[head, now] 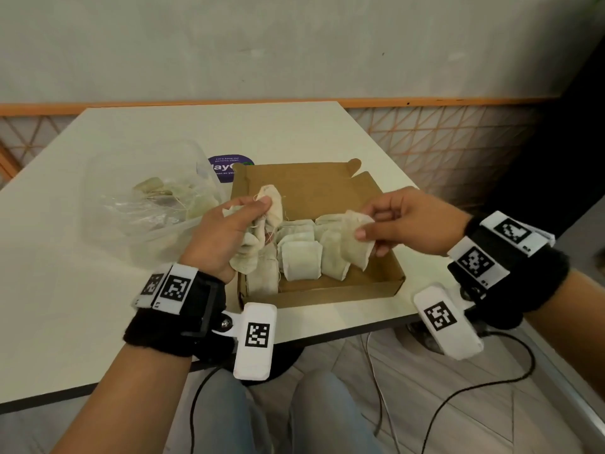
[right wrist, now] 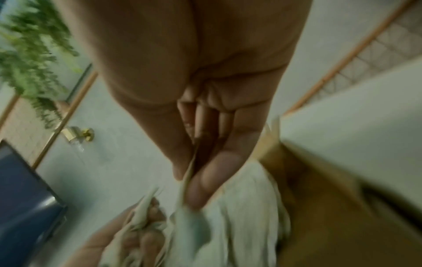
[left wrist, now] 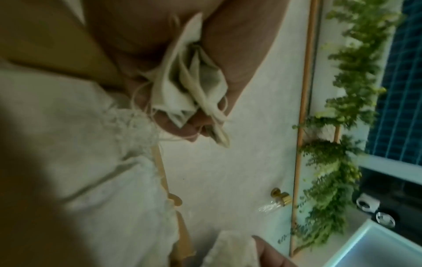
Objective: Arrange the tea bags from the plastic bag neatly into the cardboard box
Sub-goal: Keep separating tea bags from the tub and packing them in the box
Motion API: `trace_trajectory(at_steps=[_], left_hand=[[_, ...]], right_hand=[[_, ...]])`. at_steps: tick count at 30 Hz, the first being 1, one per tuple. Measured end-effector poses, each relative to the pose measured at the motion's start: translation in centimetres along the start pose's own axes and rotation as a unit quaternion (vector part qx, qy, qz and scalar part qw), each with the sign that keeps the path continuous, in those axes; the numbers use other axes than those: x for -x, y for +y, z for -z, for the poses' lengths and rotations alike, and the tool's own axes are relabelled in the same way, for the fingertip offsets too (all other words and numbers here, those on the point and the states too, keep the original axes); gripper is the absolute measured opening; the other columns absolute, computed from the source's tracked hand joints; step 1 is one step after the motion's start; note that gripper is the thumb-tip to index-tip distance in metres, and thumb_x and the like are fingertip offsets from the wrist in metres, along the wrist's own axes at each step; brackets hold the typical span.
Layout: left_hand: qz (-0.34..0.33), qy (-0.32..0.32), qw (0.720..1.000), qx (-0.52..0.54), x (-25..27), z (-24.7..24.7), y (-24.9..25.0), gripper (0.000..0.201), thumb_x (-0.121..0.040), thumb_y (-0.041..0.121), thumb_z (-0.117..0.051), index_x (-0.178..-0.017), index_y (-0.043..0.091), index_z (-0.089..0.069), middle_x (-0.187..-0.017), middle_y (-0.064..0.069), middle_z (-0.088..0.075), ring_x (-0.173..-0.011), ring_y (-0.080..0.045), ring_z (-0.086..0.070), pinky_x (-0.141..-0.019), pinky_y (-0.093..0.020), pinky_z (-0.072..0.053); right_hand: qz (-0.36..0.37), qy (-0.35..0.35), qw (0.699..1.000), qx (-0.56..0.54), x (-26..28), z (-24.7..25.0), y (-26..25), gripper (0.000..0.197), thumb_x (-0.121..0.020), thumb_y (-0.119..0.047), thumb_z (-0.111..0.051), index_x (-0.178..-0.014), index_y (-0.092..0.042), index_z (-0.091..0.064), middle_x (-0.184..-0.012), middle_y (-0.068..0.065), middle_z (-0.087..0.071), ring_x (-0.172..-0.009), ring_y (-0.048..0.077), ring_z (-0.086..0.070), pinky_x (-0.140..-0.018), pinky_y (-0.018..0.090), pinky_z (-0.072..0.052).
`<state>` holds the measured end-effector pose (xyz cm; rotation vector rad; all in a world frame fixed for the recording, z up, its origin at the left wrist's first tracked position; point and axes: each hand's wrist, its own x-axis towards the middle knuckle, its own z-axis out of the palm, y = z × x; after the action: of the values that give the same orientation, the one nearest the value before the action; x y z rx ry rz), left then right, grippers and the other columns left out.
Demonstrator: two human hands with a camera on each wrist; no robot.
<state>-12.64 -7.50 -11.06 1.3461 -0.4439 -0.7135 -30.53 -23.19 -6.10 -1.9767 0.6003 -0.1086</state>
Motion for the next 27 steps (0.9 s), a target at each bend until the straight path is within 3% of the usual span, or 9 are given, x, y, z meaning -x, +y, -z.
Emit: trace_trajectory(at_steps=[2,4,9,11,13,16,20,24,27], left_hand=[[-0.015,0.019,1.000,-0.015,0.2,-0.1,-0.2,0.010,-0.087,0.021,-0.065,-0.084,0.014,-0.058,-0.047,0.008,-0.059,-0.033,-0.002,-0.049,-0.035,-0.009,-0.034],[-0.017,0.032,0.999,-0.026,0.1,-0.1,-0.4,0.011,-0.085,0.021,-0.068,-0.089,0.015,-0.060,-0.050,0.008,-0.061,-0.038,-0.002,-0.054,-0.038,-0.011,-0.037],[-0.020,0.041,0.998,-0.041,0.2,-0.2,-0.4,0.010,-0.083,0.021,-0.070,-0.085,0.016,-0.061,-0.056,0.004,-0.064,-0.043,-0.006,-0.058,-0.042,-0.014,-0.042],[-0.014,0.034,0.999,-0.040,0.5,-0.4,-0.3,0.010,-0.085,0.020,-0.068,-0.084,0.018,-0.059,-0.049,0.006,-0.059,-0.035,-0.004,-0.052,-0.038,-0.011,-0.039],[-0.007,0.029,0.999,-0.037,0.7,-0.5,-0.2,0.010,-0.088,0.019,-0.065,-0.085,0.018,-0.055,-0.036,0.009,-0.049,-0.026,-0.001,-0.041,-0.031,-0.008,-0.030],[-0.002,0.033,0.998,-0.048,0.5,-0.4,-0.3,0.010,-0.087,0.023,-0.066,-0.087,0.019,-0.056,-0.033,0.011,-0.045,-0.024,-0.001,-0.036,-0.031,-0.007,-0.026],[0.001,0.035,0.999,-0.033,0.7,-0.5,0.0,0.010,-0.086,0.021,-0.067,-0.086,0.019,-0.057,-0.039,0.008,-0.053,-0.027,-0.003,-0.043,-0.031,-0.008,-0.029],[0.011,0.034,0.998,-0.043,0.8,-0.6,0.1,0.012,-0.087,0.025,-0.067,-0.083,0.021,-0.056,-0.036,0.009,-0.048,-0.025,-0.002,-0.036,-0.031,-0.008,-0.026],[0.015,0.033,0.998,-0.044,0.8,-0.6,0.0,0.014,-0.087,0.026,-0.066,-0.080,0.024,-0.055,-0.035,0.008,-0.046,-0.025,-0.003,-0.031,-0.032,-0.008,-0.024]], right_hand=[[-0.018,-0.045,0.996,-0.070,-0.1,-0.9,1.1,0.016,-0.082,0.003,-0.062,-0.098,0.003,-0.060,-0.081,0.012,-0.070,-0.069,0.019,-0.067,-0.058,0.020,-0.057],[-0.024,-0.049,0.997,-0.063,-0.6,-1.8,2.1,0.012,-0.083,0.003,-0.062,-0.094,-0.001,-0.060,-0.079,0.010,-0.069,-0.069,0.017,-0.067,-0.061,0.021,-0.057],[-0.002,0.024,0.976,0.215,-1.4,-2.9,2.5,0.008,-0.084,-0.017,-0.067,-0.091,-0.015,-0.067,-0.071,-0.006,-0.063,-0.056,0.005,-0.059,-0.060,0.010,-0.047],[0.019,0.056,0.962,0.268,-1.5,-2.9,1.9,0.012,-0.083,-0.022,-0.067,-0.094,-0.017,-0.067,-0.079,-0.008,-0.059,-0.066,0.004,-0.055,-0.062,0.010,-0.042],[0.042,0.079,0.947,0.310,-1.6,-2.9,1.5,0.016,-0.084,-0.024,-0.065,-0.098,-0.015,-0.067,-0.091,-0.004,-0.060,-0.080,0.009,-0.052,-0.070,0.016,-0.039],[0.051,0.112,0.927,0.355,-2.2,-3.0,2.3,0.018,-0.083,-0.029,-0.066,-0.098,-0.019,-0.062,-0.098,-0.002,-0.059,-0.091,0.015,-0.054,-0.080,0.023,-0.042],[-0.042,0.131,0.926,0.351,-2.7,-3.0,3.3,0.044,-0.070,-0.044,-0.072,-0.104,-0.030,-0.048,-0.104,0.002,-0.059,-0.096,0.021,-0.055,-0.088,0.037,-0.048],[-0.059,0.112,0.932,0.340,-2.7,-3.0,2.3,0.057,-0.072,-0.037,-0.075,-0.118,-0.024,-0.043,-0.096,-0.004,-0.065,-0.099,0.019,-0.056,-0.094,0.040,-0.043],[-0.054,0.115,0.928,0.349,-3.0,-3.2,2.0,0.047,-0.077,-0.026,-0.072,-0.116,-0.024,-0.045,-0.084,-0.010,-0.061,-0.096,0.018,-0.058,-0.095,0.038,-0.040]])
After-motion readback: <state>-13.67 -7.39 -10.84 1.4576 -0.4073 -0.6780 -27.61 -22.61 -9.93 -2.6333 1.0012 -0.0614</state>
